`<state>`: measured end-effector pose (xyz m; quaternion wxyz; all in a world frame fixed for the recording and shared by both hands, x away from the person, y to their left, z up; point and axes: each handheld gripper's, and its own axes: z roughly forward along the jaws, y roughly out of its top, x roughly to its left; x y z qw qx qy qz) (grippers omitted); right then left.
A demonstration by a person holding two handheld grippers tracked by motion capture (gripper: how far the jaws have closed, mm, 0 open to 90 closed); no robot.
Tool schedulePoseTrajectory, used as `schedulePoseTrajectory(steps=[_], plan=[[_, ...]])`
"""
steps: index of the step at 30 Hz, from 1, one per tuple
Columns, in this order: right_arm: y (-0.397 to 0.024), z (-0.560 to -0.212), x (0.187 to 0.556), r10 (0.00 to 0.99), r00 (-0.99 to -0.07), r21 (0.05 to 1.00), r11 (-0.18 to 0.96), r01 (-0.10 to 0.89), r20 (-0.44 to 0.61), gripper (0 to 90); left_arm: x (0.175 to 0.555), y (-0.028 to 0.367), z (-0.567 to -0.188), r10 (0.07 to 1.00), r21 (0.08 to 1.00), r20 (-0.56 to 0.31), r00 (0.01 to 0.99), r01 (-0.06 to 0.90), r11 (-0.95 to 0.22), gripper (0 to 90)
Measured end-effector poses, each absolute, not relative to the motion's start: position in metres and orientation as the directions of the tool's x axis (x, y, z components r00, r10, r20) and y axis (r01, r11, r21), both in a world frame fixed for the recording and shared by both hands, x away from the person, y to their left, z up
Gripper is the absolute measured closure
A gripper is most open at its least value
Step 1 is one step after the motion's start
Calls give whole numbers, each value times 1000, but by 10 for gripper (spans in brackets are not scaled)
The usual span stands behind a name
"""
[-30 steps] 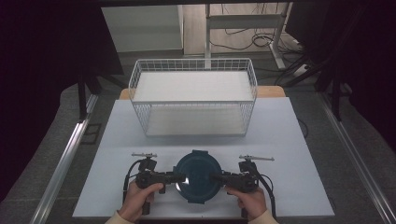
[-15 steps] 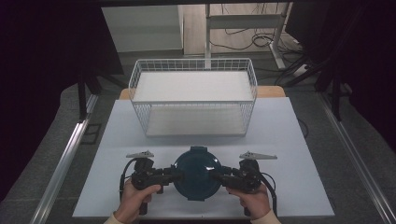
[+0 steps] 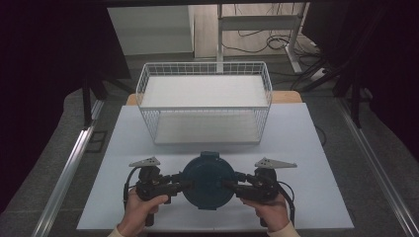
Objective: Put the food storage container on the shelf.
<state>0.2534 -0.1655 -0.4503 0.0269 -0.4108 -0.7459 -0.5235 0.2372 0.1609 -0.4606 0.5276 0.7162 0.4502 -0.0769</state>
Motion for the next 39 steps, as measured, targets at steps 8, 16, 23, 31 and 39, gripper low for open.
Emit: schedulePoseTrajectory(steps=[8, 16, 23, 31, 39], plan=[[-166, -439, 255, 583, -678, 777, 123, 618, 447, 397, 239, 161, -451, 565, 709, -564, 602, 704, -43, 422], [-165, -433, 259, 578, -691, 787, 131, 603, 433, 399, 243, 162, -443, 567, 720, -553, 611, 693, -44, 423], [-165, -422, 268, 577, -700, 796, 137, 590, 420, 400, 251, 162, -435, 562, 731, -550, 618, 681, -35, 425], [-168, -409, 276, 587, -701, 801, 142, 581, 405, 400, 263, 158, -425, 551, 740, -545, 632, 672, -39, 425], [-170, -394, 282, 587, -711, 814, 146, 562, 386, 400, 269, 157, -410, 551, 754, -534, 642, 656, -34, 425]])
